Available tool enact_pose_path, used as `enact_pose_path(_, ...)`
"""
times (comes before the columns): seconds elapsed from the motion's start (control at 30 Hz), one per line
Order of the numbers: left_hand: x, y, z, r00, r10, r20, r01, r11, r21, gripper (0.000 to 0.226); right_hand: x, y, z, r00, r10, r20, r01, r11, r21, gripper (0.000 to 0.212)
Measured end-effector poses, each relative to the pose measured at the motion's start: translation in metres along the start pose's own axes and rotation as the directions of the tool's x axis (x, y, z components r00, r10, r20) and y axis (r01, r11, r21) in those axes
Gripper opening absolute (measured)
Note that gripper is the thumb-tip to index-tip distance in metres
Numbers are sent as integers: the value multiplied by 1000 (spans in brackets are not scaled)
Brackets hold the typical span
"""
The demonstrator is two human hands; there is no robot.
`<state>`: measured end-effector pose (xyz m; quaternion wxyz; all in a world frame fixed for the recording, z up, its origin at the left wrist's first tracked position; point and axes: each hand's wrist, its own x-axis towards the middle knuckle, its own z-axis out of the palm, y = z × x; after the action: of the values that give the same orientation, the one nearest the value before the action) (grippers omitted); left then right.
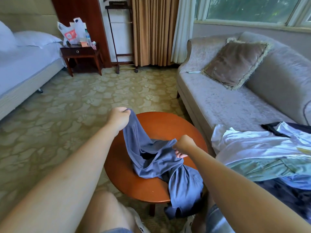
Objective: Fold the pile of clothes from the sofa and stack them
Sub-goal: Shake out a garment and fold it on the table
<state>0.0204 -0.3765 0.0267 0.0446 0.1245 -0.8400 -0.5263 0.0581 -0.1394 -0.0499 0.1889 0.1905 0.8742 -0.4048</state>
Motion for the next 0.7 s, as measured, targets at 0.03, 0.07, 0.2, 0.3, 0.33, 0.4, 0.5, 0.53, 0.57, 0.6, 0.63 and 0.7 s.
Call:
enact_pose_path(0.03, 6, -5, -1, 996, 22, -83, -19, 999, 43, 23, 8, -2, 8, 999, 36, 31, -36, 999, 26, 28)
enact_pose_path(0.07, 18, -13, -2, 990, 24, -141, -14, 998, 66, 22, 17, -4, 16, 997, 63, 43, -64, 997, 40, 27)
enact_pose_path(0.2, 51, -47, -5, 976, -36, -215, 68, 987, 143, 38, 46, -10, 41, 995, 46, -92, -51, 998, -48, 29)
enact_pose_path(0.3, 66, -74, -3, 969, -112, -222, 151, 974, 170, 29, 61, -15, 46, 972, 7, -236, -50, 983, -176, 49)
enact_pose_path(0.33, 69, -81, -1, 968, -132, -213, 172, 969, 179, 21, 67, -15, 46, 967, 12, -253, -62, 979, -193, 54)
enact_pose_path(0.4, 71, -93, 3, 968, -168, -188, 206, 956, 207, 25, 81, -13, 41, 973, 83, -215, -126, 973, -193, 49)
enact_pose_path(0.5, 74, -103, 8, 965, -218, -144, 244, 948, 205, 32, 94, -7, 31, 975, 212, -68, -219, 965, -141, 28)
enact_pose_path(0.53, 75, -104, 10, 963, -234, -132, 257, 946, 197, 34, 96, -5, 29, 967, 252, -24, -253, 958, -132, 23)
enact_pose_path(0.57, 75, -104, 10, 962, -246, -122, 266, 944, 194, 35, 98, -5, 27, 958, 287, 14, -283, 949, -141, 18)
enact_pose_path(0.6, 75, -104, 9, 961, -251, -113, 269, 944, 190, 36, 97, -4, 24, 952, 305, 35, -297, 944, -140, 18)
enact_pose_path(0.63, 75, -103, 9, 962, -252, -105, 268, 945, 189, 37, 96, -3, 22, 949, 312, 39, -305, 942, -138, 19)
enact_pose_path(0.7, 72, -101, 5, 963, -256, -86, 268, 947, 180, 36, 94, 1, 21, 952, 305, 41, -298, 947, -119, 23)
